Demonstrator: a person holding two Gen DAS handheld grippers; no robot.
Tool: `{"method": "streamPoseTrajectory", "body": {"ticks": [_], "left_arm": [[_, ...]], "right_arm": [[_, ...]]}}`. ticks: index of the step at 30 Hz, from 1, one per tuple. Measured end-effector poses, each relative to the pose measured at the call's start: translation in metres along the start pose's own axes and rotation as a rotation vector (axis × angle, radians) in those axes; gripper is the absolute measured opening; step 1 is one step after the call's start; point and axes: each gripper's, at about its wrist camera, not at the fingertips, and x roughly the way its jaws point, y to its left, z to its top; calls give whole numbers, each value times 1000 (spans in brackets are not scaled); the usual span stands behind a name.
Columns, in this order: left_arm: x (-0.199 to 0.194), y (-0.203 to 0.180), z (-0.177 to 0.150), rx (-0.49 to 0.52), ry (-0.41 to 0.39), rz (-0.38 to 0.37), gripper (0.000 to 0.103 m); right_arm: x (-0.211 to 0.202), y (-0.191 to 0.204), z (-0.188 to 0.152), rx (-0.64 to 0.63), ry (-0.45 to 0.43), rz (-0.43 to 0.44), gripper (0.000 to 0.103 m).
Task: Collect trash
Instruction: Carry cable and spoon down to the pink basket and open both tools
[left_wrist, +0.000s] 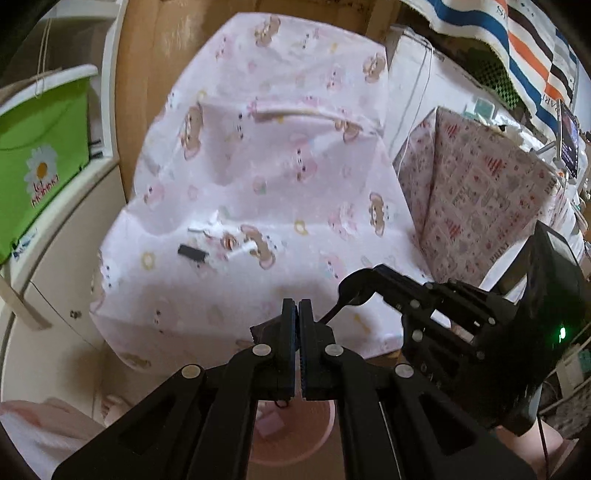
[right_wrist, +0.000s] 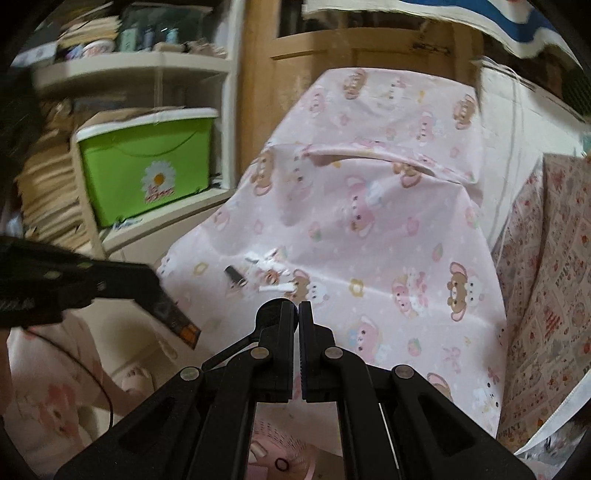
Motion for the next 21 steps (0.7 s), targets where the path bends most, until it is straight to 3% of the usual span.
{"method": "streamPoseTrajectory", "body": {"ticks": [5, 11, 16, 21], "left_arm": [[10, 0, -5, -23, 62, -45, 1], [35, 7, -16, -58, 192, -113, 1], [60, 19, -28, -88, 277, -116, 1], [85, 34, -42, -99, 343, -48, 1]], "right_arm": [[10, 15, -16, -37, 71, 30, 3], [31, 26, -38, -76, 178, 29, 3], [50, 25, -57, -54, 283, 42, 3], [72, 24, -80, -19, 387, 59, 3]]}}
